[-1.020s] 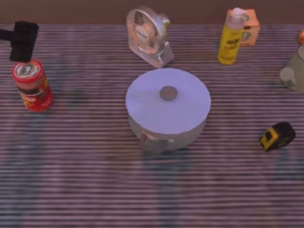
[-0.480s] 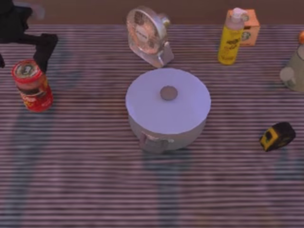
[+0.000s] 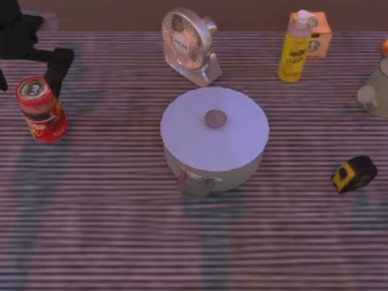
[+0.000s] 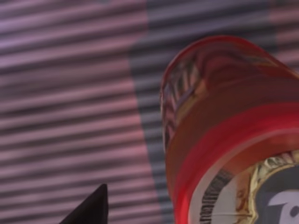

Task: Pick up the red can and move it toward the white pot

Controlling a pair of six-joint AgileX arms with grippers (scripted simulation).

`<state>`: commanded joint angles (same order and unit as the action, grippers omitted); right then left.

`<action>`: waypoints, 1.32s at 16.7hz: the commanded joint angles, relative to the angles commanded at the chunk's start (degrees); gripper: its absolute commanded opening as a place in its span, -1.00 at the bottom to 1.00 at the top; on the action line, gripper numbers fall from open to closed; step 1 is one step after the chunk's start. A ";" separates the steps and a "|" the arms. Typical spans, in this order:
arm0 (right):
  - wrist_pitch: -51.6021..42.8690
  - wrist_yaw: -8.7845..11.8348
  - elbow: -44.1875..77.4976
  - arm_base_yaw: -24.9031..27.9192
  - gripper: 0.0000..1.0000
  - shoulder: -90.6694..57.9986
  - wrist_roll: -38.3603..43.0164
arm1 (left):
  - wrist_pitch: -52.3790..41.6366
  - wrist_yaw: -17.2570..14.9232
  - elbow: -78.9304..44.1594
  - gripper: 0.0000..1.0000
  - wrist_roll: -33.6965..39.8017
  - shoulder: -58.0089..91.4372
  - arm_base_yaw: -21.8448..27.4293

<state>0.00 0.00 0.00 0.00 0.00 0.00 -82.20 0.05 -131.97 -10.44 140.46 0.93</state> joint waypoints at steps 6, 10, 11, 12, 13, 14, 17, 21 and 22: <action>0.00 0.00 0.00 0.00 1.00 0.00 0.00 | 6.56 0.00 6.70 1.00 0.03 -0.21 0.03; 0.00 0.00 0.00 0.00 1.00 0.00 0.00 | 11.39 0.00 11.45 1.00 -0.10 -0.06 -0.10; 0.00 0.00 0.00 0.00 1.00 0.00 0.00 | 11.39 0.00 11.45 1.00 -0.10 -0.06 -0.10; 0.00 0.00 0.00 0.00 1.00 0.00 0.00 | 11.39 0.00 11.45 1.00 -0.10 -0.06 -0.10; 0.00 0.00 0.00 0.00 1.00 0.00 0.00 | 11.39 0.00 11.45 1.00 -0.10 -0.06 -0.10; 0.00 0.00 0.00 0.00 1.00 0.00 0.00 | 11.39 0.00 11.45 0.85 -0.10 -0.06 -0.10; 0.00 0.00 0.00 0.00 1.00 0.00 0.00 | 11.39 0.00 11.45 0.40 -0.10 -0.06 -0.10; 0.00 0.00 0.00 0.00 1.00 0.00 0.00 | 11.39 0.00 11.45 -0.21 -0.10 -0.06 -0.10; 0.00 0.00 0.00 0.00 1.00 0.00 0.00 | 11.39 0.00 11.45 -0.36 -0.10 -0.06 -0.10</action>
<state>0.00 0.00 0.00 0.00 0.00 0.00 -70.82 0.05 -120.52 -10.54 140.40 0.83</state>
